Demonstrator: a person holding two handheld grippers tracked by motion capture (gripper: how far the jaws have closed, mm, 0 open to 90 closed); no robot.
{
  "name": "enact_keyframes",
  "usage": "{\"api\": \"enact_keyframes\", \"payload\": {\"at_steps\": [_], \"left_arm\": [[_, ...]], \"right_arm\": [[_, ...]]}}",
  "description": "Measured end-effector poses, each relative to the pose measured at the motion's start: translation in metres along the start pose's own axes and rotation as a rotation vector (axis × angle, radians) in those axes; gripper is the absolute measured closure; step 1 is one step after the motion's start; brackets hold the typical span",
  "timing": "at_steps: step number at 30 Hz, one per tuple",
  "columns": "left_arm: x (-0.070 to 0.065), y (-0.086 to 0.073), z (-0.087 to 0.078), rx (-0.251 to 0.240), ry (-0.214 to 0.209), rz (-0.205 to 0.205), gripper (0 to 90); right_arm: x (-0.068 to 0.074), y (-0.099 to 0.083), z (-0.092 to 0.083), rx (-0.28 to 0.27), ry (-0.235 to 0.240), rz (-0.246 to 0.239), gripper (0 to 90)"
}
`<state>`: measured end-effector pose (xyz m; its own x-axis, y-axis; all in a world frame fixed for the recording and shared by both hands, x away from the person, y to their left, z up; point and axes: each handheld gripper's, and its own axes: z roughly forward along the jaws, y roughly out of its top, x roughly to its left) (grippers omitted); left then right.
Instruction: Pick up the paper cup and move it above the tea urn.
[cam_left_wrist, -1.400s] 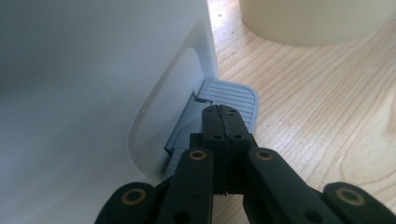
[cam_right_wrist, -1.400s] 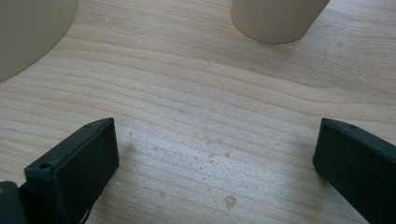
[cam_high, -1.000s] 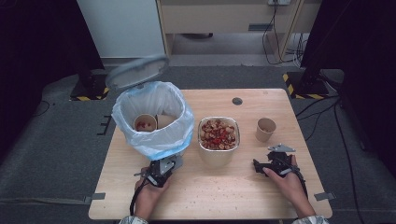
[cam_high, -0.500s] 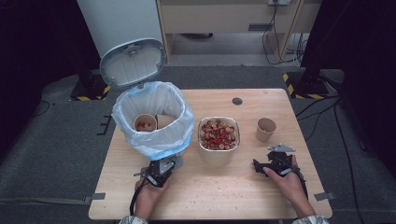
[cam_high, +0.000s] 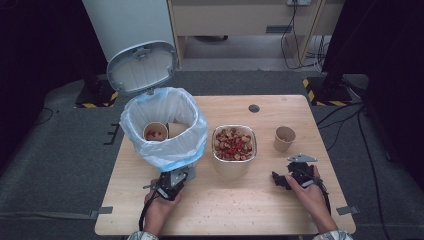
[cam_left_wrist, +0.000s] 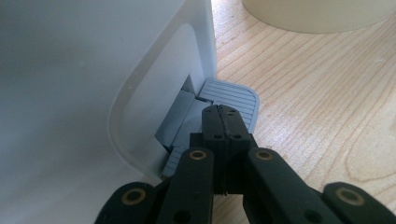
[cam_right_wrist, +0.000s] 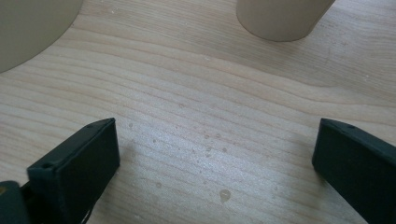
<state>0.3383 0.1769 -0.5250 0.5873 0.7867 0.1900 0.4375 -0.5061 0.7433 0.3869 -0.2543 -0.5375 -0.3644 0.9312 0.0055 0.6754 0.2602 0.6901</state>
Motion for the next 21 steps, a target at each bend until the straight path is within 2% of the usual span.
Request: {"api": "enact_keyframes", "payload": {"at_steps": [5,12,15,21], "left_arm": [[0.000,0.000,0.000,0.000,0.001,-0.001,89.9],[0.000,0.000,0.000,-0.002,0.002,0.002,89.8],[0.001,0.000,0.000,0.000,-0.004,-0.004,89.9],[0.001,0.000,0.000,0.002,-0.004,0.001,89.9]], "right_arm": [[-0.002,0.001,-0.003,-0.013,-0.015,-0.024,5.6],[-0.007,0.002,-0.009,-0.054,-0.035,0.000,10.2],[-0.007,0.004,-0.011,-0.070,-0.044,-0.007,12.4],[-0.011,0.011,-0.020,-0.089,-0.029,0.022,13.0]]}}
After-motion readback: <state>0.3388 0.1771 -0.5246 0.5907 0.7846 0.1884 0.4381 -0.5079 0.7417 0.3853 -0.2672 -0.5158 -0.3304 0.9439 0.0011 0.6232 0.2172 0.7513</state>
